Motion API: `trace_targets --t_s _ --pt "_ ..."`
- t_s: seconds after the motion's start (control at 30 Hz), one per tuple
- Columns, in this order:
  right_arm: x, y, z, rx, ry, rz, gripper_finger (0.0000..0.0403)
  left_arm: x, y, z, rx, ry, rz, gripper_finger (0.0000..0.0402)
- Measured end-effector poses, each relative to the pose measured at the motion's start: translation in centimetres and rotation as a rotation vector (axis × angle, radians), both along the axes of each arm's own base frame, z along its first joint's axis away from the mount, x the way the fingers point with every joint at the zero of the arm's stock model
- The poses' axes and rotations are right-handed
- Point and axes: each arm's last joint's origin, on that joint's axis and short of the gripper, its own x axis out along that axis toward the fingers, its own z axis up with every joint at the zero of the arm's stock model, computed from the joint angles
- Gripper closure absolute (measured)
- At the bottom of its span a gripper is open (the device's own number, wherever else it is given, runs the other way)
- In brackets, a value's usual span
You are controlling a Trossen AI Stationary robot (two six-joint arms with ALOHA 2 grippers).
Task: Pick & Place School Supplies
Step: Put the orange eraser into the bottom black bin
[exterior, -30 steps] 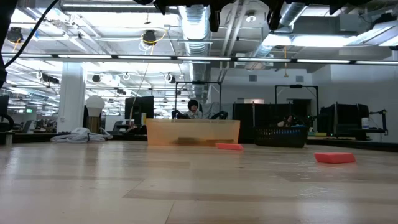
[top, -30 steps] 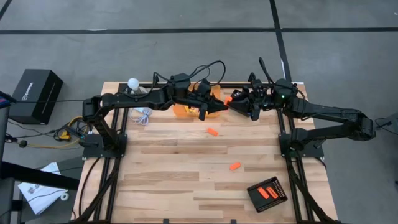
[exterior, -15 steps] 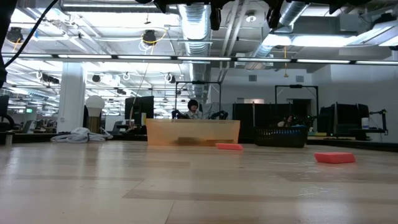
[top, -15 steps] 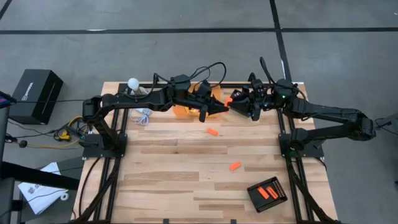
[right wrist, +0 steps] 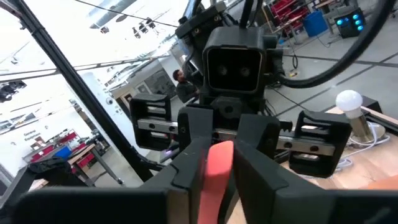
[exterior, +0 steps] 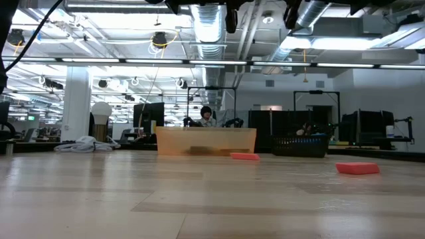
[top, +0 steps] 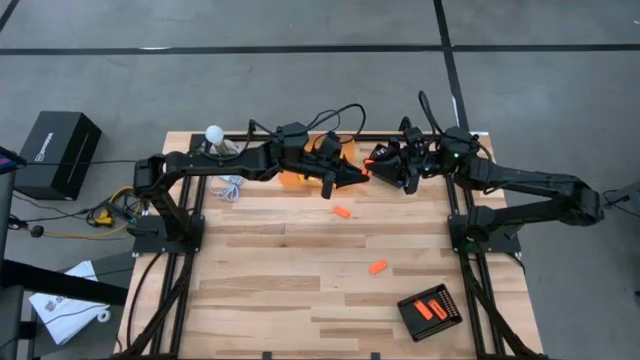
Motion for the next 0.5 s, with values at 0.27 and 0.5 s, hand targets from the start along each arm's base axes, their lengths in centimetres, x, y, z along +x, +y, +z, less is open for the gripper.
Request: trace_targets --t_s 0.27,0.5 --pt "0.82 -0.15 -0.36 0.034 -0.004 0.045 0.0375 -0.02 0.08 0.01 0.001 -0.002 -0.007 0.0376" --pt "0.87 -0.07 -0.5 0.044 0.009 0.075 0.0315 0.02 0.02 0.04 0.002 -0.009 -0.007 0.0376"
